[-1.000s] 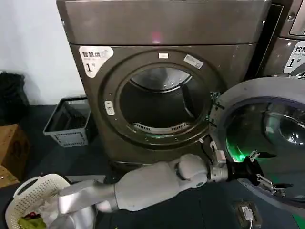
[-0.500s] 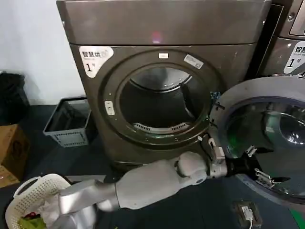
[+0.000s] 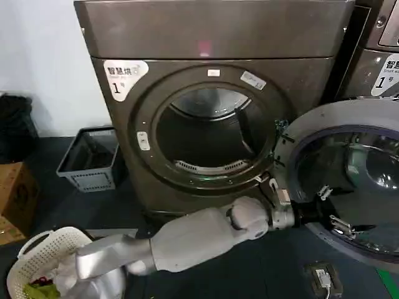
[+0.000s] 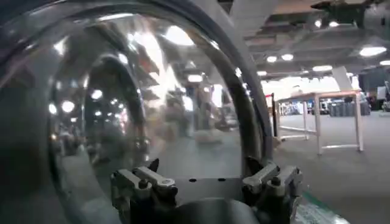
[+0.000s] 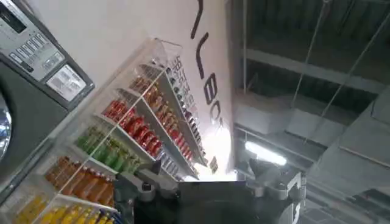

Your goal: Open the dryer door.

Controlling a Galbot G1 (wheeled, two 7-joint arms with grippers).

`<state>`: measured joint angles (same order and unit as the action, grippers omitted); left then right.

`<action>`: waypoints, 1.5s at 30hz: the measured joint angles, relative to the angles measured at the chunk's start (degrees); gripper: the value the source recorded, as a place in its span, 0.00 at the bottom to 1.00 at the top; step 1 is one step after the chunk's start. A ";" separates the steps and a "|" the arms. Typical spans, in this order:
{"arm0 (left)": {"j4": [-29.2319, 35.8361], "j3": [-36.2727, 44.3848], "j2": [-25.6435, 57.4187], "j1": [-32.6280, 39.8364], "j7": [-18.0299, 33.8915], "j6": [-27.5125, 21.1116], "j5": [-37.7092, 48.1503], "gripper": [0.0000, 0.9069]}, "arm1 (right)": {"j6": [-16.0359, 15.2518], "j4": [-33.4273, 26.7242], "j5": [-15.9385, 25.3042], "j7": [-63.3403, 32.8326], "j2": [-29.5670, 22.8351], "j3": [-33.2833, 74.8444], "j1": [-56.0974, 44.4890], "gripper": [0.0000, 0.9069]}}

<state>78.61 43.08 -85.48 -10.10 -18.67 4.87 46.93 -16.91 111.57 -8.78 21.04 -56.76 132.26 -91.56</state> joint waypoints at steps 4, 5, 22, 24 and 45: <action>0.69 -0.15 0.69 -0.07 0.02 1.56 -0.05 1.00 | -0.03 -0.13 0.12 0.07 0.42 -0.39 0.45 1.00; 1.01 -0.16 0.95 -0.10 0.02 1.95 -0.03 1.00 | -0.03 -0.19 0.16 0.08 0.51 -0.49 0.57 1.00; 6.31 -0.68 7.10 -1.44 -0.71 8.99 -0.46 1.00 | -0.08 -0.40 0.34 0.44 1.17 -1.13 1.25 1.00; 7.37 -0.74 8.26 -1.64 -0.67 9.29 -0.44 1.00 | -0.08 -0.37 0.34 0.47 1.19 -1.13 1.25 1.00; 20.57 0.63 24.70 -1.73 3.73 10.77 1.88 1.00 | -0.17 0.41 0.44 0.83 1.30 -0.98 1.57 1.00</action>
<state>99.18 43.71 -60.78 -11.83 -14.95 15.64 48.81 -17.08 111.98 -8.35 21.87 -55.45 131.28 -89.99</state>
